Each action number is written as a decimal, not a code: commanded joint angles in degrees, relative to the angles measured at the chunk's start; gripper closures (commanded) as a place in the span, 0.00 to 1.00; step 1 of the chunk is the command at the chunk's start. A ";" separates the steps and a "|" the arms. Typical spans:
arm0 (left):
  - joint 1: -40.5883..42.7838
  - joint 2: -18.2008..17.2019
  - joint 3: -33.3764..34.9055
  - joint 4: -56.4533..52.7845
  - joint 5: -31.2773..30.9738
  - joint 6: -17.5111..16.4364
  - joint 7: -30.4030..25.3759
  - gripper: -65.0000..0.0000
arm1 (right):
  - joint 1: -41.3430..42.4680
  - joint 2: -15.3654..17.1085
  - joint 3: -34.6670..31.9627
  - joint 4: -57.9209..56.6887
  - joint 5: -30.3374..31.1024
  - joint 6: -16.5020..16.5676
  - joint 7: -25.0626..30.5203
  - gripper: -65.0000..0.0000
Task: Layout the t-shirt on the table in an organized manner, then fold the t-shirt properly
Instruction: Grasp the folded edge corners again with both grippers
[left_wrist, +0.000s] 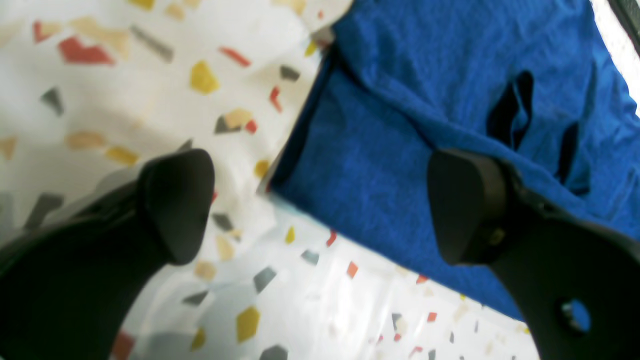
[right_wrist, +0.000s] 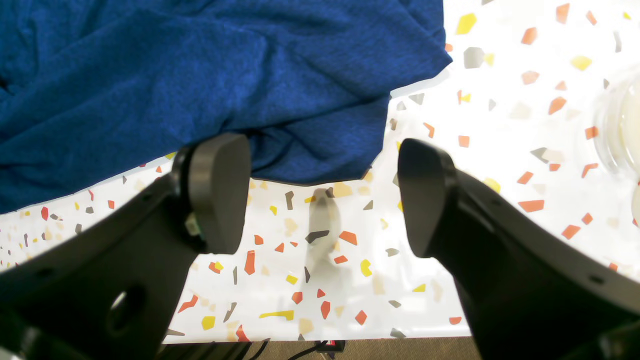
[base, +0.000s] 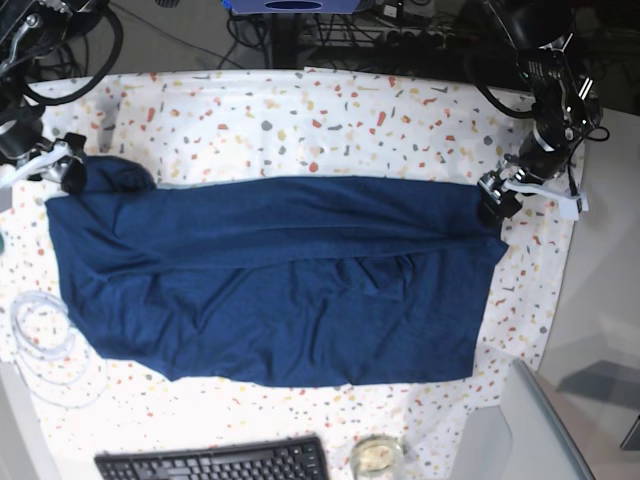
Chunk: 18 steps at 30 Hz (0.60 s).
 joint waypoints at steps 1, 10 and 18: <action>-0.34 0.00 1.11 -0.37 -0.03 0.01 2.29 0.07 | 0.30 0.58 0.15 0.76 0.98 0.56 1.39 0.34; -0.25 0.17 2.60 -1.86 -0.03 0.01 -0.61 0.34 | 7.07 3.57 9.56 -10.41 0.98 0.64 0.52 0.33; -0.43 -0.18 5.76 -3.44 -0.12 0.01 -0.96 0.99 | 15.16 10.95 9.82 -30.98 0.98 5.00 -1.86 0.33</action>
